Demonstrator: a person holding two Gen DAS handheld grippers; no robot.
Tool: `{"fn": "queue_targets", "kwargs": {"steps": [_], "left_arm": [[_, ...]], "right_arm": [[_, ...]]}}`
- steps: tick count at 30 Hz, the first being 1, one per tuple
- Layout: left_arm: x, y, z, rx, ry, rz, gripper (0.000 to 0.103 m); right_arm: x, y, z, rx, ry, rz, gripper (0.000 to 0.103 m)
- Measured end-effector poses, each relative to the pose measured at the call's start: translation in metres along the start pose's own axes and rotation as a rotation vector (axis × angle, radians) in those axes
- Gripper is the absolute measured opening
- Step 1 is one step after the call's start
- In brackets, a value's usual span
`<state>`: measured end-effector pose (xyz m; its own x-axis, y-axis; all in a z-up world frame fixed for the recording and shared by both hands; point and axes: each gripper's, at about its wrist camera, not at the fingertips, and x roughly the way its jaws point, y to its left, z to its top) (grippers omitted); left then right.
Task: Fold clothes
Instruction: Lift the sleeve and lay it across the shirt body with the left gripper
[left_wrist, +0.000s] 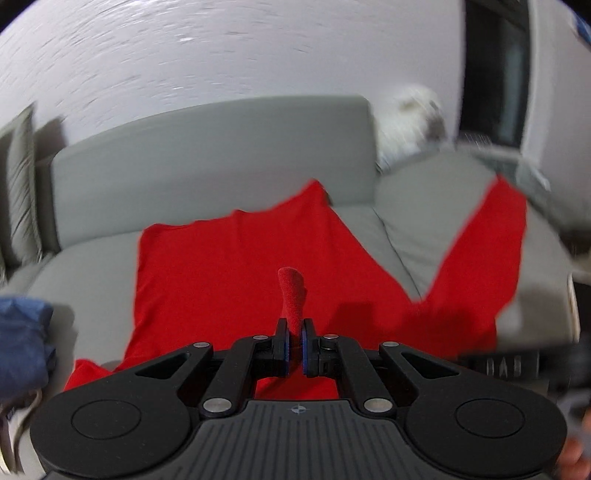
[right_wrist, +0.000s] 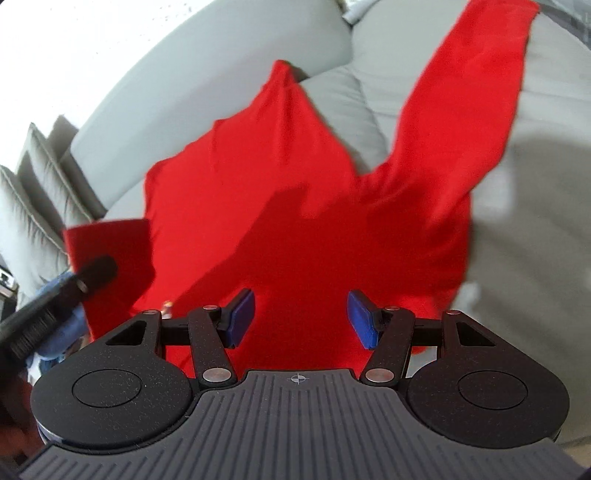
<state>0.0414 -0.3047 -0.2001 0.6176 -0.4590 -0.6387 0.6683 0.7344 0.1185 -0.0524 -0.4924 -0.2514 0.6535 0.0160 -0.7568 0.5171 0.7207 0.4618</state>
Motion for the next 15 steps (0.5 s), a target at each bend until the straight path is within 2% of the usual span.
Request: {"fn": "queue_targets", "kwargs": {"steps": [5, 10, 13, 15], "left_arm": [[0.006, -0.029, -0.001, 0.138, 0.013, -0.010, 0.004], [0.018, -0.052, 0.014, 0.148, 0.018, -0.057, 0.004], [0.023, -0.075, 0.029, 0.174, -0.013, -0.088, 0.003], [0.026, -0.091, 0.039, 0.191, -0.028, -0.105, 0.003]], "right_arm": [[0.006, -0.024, 0.004, 0.083, -0.001, 0.030, 0.062], [0.003, -0.047, 0.000, 0.207, -0.048, 0.081, 0.062], [-0.001, -0.057, -0.003, 0.268, -0.090, 0.081, 0.062], [-0.005, -0.064, -0.005, 0.319, -0.111, 0.071, 0.058]]}}
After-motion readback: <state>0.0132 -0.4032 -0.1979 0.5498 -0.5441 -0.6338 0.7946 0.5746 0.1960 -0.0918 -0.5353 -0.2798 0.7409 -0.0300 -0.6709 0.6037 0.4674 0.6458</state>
